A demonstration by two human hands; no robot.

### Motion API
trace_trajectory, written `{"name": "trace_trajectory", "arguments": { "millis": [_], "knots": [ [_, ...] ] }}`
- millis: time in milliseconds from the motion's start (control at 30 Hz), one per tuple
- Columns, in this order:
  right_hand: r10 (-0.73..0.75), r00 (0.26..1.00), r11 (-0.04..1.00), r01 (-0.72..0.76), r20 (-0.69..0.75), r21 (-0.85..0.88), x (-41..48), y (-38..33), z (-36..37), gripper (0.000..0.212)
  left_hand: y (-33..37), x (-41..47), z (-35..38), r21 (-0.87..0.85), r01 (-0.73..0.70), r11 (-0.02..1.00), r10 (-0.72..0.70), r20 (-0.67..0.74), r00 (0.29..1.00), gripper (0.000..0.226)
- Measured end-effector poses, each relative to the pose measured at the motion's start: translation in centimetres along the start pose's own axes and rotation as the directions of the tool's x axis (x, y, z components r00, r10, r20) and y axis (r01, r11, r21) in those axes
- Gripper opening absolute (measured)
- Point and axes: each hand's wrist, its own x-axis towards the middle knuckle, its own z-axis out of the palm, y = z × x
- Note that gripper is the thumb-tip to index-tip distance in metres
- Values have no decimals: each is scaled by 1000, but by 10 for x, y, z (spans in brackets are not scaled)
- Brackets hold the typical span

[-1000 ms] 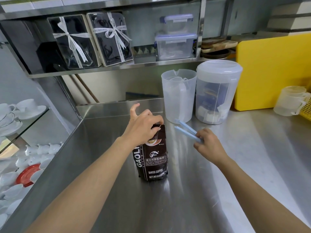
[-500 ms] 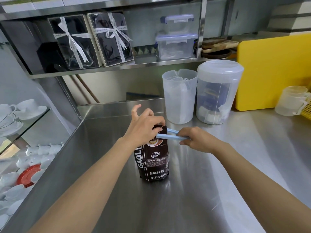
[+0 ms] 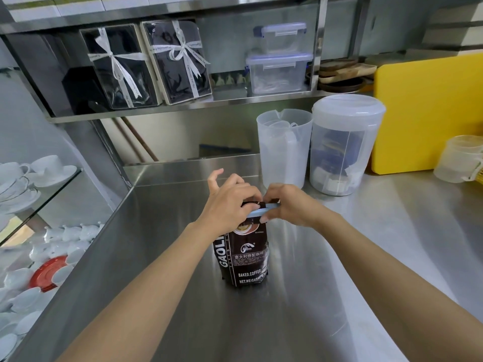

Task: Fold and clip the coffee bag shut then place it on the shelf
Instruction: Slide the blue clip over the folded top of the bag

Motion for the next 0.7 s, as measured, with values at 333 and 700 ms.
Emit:
{"name": "trace_trajectory", "arguments": {
  "millis": [333,700],
  "knots": [
    [119,990,920,-80,-79,384,5,-7,23,26,1,-1,7,-118,98,988,-99,-5,995,6],
    [116,993,871,-114,25,479,3,-8,19,17,10,0,7,-150,80,985,-86,-35,996,7]
  ]
}}
